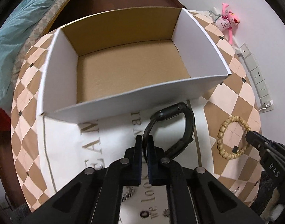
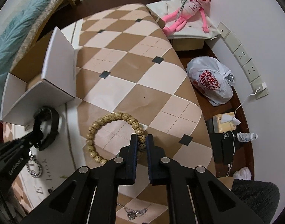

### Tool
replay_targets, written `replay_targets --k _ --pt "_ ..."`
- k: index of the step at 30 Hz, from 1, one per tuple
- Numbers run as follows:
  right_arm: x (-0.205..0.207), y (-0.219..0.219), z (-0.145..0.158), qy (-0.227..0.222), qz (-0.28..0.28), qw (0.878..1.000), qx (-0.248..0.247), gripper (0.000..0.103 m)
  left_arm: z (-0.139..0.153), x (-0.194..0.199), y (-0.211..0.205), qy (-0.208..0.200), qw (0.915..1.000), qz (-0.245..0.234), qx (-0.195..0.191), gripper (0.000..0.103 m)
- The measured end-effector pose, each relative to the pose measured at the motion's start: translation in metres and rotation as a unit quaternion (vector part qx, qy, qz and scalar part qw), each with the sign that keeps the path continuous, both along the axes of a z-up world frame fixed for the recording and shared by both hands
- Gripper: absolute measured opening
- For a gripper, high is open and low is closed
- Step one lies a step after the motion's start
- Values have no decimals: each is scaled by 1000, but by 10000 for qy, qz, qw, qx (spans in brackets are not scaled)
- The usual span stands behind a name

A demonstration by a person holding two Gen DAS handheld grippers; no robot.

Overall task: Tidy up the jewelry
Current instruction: 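Carry both items into the white box and open both tools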

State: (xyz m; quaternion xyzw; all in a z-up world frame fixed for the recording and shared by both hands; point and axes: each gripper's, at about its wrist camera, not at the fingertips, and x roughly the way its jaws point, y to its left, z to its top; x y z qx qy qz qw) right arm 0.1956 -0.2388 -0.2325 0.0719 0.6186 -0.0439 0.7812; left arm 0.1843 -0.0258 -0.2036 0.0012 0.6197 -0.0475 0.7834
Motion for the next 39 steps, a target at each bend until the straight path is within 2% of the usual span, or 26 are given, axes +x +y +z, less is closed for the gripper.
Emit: replay_targets --k 8,15,20,24,26,29,32,39 --pt "-8 18 39 -322 198 9988 312 9 22 -10 7 -179 9996 178 -134 2" --pt "-1 40 93 -755 559 9935 642 9 67 -17 23 -558 9975 290 -326 2" --pt "14 56 143 -1166 841 9859 852 9 103 7 33 -830 9947 337 -498 2" --pt "39 75 179 -1438 1126 9771 1091 9 116 37 44 -898 9938 314 -573 2" --pt "56 87 188 -1489 1321 9733 1147 9 115 53 50 -854 9943 283 -570 2" --pt "80 104 185 -1415 1512 9715 1152 9 103 77 59 -624 9954 285 -671 2" --pt "106 119 164 -1153 1642 9729 1149 9 87 95 66 -384 9958 315 -772 4" --pt "144 134 121 -554 1830 9733 1270 9 61 119 71 179 9962 447 -725 9"
